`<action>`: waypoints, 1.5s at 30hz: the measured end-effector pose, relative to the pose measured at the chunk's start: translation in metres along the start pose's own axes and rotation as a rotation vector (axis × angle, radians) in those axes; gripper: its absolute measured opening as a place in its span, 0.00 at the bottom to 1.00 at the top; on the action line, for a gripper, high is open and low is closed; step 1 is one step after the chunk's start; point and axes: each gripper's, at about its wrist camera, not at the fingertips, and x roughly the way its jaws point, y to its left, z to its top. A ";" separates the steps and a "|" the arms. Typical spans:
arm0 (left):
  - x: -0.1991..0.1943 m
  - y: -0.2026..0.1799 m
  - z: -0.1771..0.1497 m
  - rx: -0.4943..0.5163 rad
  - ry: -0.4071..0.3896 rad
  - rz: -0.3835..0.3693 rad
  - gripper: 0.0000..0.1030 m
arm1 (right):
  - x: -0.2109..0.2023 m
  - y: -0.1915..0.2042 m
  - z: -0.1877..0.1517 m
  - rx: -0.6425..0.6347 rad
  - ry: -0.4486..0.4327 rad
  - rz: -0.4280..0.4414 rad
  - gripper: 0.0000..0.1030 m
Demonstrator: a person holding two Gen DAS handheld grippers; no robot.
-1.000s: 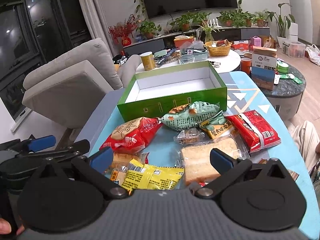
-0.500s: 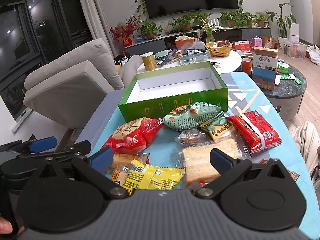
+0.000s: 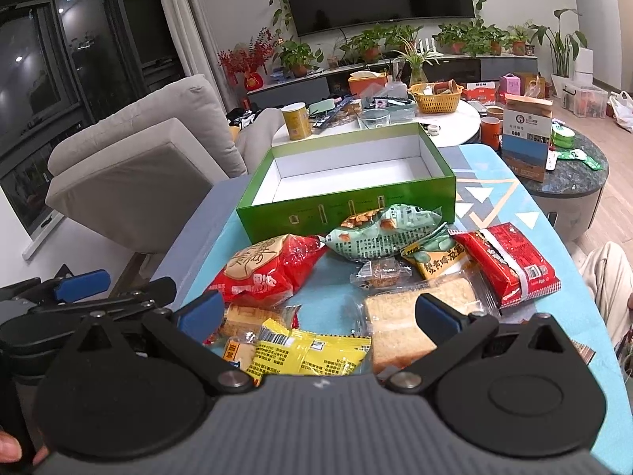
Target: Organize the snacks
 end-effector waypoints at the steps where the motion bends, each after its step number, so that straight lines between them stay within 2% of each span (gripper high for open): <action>1: 0.000 0.000 0.000 -0.002 0.001 -0.003 0.67 | 0.000 0.000 0.000 0.001 0.002 0.000 0.57; 22: 0.011 0.008 -0.001 -0.010 0.019 -0.002 0.67 | 0.008 0.004 0.002 -0.013 0.010 -0.004 0.57; 32: 0.038 0.032 0.006 -0.082 0.056 0.024 0.67 | 0.026 -0.009 0.013 0.050 0.034 -0.031 0.57; 38: 0.063 0.036 0.010 -0.093 0.107 -0.020 0.67 | 0.049 -0.001 0.026 0.028 0.096 0.002 0.57; 45: 0.088 0.030 0.013 -0.060 0.139 -0.093 0.67 | 0.080 0.002 0.037 0.074 0.163 0.046 0.57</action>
